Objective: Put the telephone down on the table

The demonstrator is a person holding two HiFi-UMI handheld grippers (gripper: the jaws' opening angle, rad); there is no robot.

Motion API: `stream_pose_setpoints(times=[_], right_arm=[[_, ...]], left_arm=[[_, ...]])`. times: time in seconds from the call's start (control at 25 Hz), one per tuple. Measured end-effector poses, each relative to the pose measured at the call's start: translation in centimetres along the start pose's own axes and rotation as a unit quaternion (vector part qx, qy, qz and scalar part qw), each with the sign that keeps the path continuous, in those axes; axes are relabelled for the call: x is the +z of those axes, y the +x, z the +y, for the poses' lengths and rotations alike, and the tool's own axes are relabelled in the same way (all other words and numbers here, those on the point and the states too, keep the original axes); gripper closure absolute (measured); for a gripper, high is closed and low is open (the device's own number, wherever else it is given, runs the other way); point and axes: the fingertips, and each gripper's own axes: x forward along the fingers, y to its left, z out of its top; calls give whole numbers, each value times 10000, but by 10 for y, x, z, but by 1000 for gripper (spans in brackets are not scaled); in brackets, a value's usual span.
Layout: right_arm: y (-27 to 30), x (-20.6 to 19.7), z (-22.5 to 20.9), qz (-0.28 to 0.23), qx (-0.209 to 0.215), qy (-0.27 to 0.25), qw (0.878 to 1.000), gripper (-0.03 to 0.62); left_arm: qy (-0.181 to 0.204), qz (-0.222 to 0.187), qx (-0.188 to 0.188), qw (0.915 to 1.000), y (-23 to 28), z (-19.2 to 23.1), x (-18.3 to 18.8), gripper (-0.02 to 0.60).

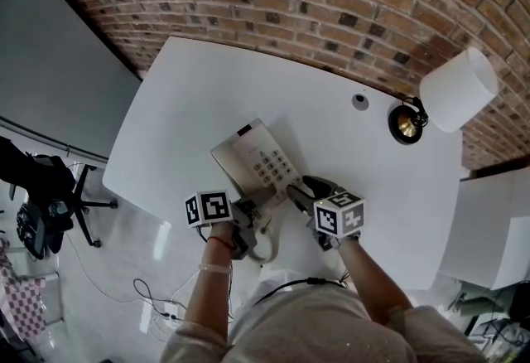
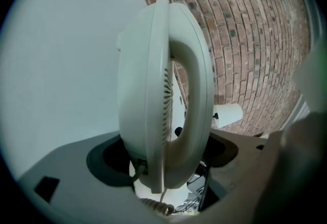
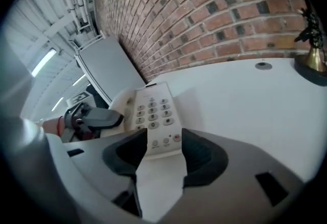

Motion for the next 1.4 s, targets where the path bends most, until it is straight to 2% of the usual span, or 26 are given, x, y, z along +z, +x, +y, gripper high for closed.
stream_pose_setpoints(times=[0.24, 0.4, 0.52, 0.6, 0.76, 0.92, 0.96, 1.04, 1.12, 1.2, 1.32, 1.4], right_arm=[[13, 5, -21, 103, -193, -72, 9997, 441], [17, 4, -20, 153, -137, -77, 9998, 448], [18, 3, -18, 206, -85, -67, 9997, 448], [18, 2, -19, 218, -66, -51, 9997, 448], [18, 2, -19, 217, -34, 28, 9998, 448], [19, 1, -21, 218, -30, 50, 9997, 448], [17, 3, -21, 145, -22, 96, 9998, 450], [11, 19, -18, -242, 127, 360, 9990, 510], [8, 42, -7, -582, 453, 528, 9959, 496], [16, 51, 4, -357, 496, -8, 9981, 482], [30, 34, 0, 420, -22, -1150, 9925, 487], [33, 24, -3, 662, -208, -1443, 9871, 526]], left_arm=[[147, 145, 269, 9994, 1, -2, -3, 202], [185, 53, 229, 9996, 0, 1, -3, 202], [253, -47, 357, 9990, 0, 6, -3, 200], [445, -94, 582, 9973, 2, 9, -2, 193], [1073, 13, 1157, 9875, 5, 16, -5, 189], [1266, 8, 1261, 9839, 6, 17, -4, 186], [1296, -5, 1250, 9837, 6, 16, -4, 186], [1341, -29, 1225, 9834, 6, 15, -4, 186], [1371, -45, 1221, 9830, 6, 15, -2, 186], [1361, -38, 1247, 9828, 5, 15, -2, 186], [1268, 84, 1347, 9827, 4, 17, -7, 184], [1210, 177, 1478, 9814, 4, 17, -9, 184]])
